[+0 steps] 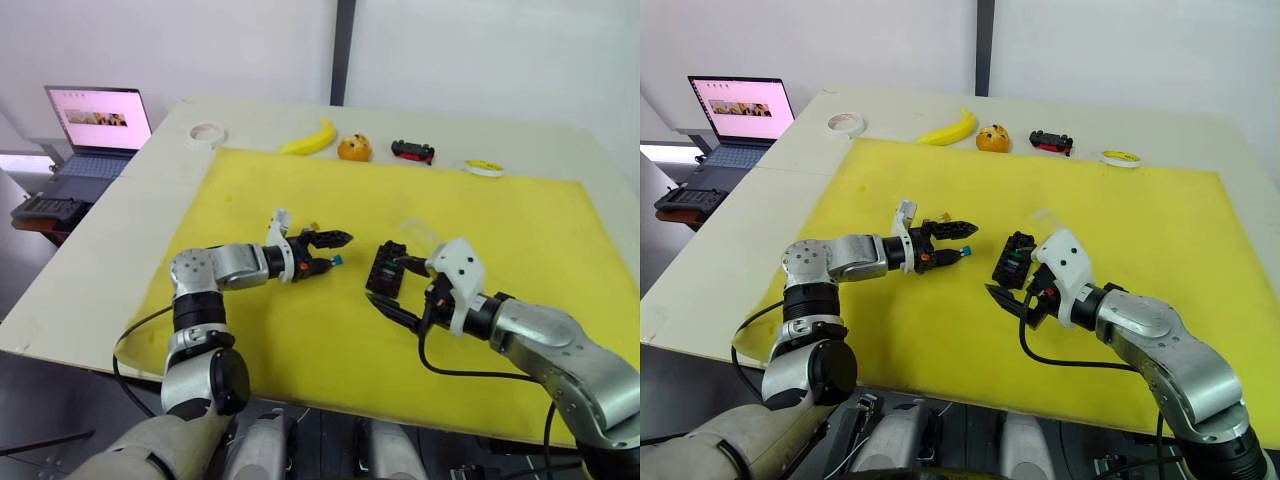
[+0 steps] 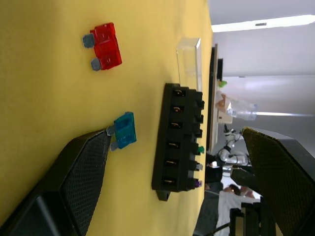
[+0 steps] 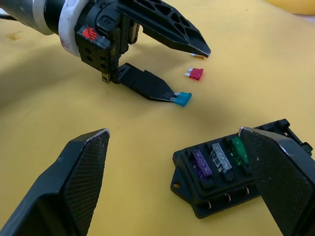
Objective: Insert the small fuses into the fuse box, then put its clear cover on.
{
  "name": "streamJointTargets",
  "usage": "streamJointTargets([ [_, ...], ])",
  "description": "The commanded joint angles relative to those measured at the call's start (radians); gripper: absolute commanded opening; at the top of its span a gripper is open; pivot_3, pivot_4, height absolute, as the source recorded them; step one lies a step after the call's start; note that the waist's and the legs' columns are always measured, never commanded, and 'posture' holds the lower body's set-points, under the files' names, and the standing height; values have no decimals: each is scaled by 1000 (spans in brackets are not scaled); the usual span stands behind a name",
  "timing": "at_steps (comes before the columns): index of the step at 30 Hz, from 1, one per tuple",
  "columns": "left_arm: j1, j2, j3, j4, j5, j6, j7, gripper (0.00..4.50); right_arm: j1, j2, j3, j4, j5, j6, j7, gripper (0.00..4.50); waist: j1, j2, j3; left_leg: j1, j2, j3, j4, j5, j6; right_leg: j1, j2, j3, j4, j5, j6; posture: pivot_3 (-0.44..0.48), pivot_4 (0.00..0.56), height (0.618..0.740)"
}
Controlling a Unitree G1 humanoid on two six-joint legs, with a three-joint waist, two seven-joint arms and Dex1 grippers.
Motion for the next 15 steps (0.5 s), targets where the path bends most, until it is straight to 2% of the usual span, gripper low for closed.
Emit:
streamJointTargets([
  [1,-14,-22,-21,11,21,-29,-13,4500,-11,-3,-22,-18,1,-7,3,4479,0,0,0,0,0,0,0,0,0,0,0,0,0,0,0,0,150,740],
  [15,-20,-38,-34,36,81,-50,-51,4500,-20,-3,-26,-12,-2,-5,3,4479,1,0,0,0,0,0,0,0,1,1,0,0,0,0,0,0,150,740],
])
